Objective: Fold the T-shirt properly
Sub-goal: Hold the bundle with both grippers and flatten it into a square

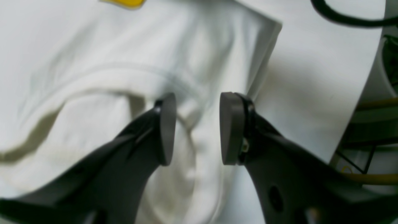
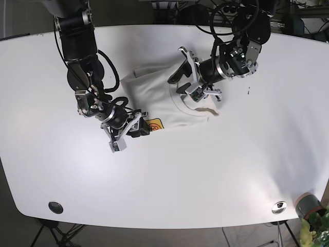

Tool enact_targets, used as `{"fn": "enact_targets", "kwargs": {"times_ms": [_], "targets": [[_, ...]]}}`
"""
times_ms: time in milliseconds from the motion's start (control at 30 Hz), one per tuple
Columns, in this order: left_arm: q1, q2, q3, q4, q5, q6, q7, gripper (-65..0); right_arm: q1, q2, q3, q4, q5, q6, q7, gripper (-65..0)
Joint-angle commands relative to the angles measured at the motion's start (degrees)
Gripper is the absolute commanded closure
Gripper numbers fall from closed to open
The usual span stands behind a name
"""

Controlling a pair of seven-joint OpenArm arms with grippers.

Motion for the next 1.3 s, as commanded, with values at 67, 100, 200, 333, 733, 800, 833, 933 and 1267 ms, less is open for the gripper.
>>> {"fn": "enact_targets", "kwargs": {"times_ms": [67,100,200,333,733,800,833,933,1267], "targets": [[1.2,-0.6,-0.5,0.5,-0.5,-0.1,-1.3,-21.7,1.9,0.1,-1.5,-1.2,1.2,0.61,4.4,-19.7],[1.3,-1.3,-1.1,-0.2,-0.5,-0.1,-1.3,-21.7,1.9,0.3,-1.7,-1.5,1.1,0.61,4.7,-19.7],[1.2,-2.4,-2.6,-3.9,-0.9,-0.1,-1.5,-21.7,2.0,1.1,-1.7,-2.9,1.1,0.61,5.6,-19.7],[0.0,-2.5,-4.9,-9.1,-0.8,-0.2,-1.7,-21.7,2.5,1.9,-1.7,-3.7,1.1,0.61,6.0,-19.7],[-8.2,-2.5,-5.2,-18.7,-0.5,-0.3,-1.7,-21.7,2.3,4.6,-1.7,-3.7,1.1,0.61,6.2,-19.5],[-9.8,-2.3,-5.2,-20.4,-0.5,-0.3,-1.7,-21.7,2.0,4.8,-1.7,-3.7,1.1,0.7,6.2,-19.5],[-10.7,-2.3,-5.2,-21.4,-0.5,-0.3,-1.7,-21.7,1.6,5.2,-1.6,-3.7,1.1,0.7,6.2,-19.5],[-13.0,-2.2,-5.2,-24.1,-0.5,-0.3,-1.7,-21.7,1.1,6.0,-1.6,-3.4,1.1,0.7,6.3,-19.5],[-22.1,-1.3,-4.4,-32.0,-0.5,-0.3,-1.7,-21.7,-3.0,7.0,-1.3,-2.0,1.1,0.7,6.4,-19.5]]}}
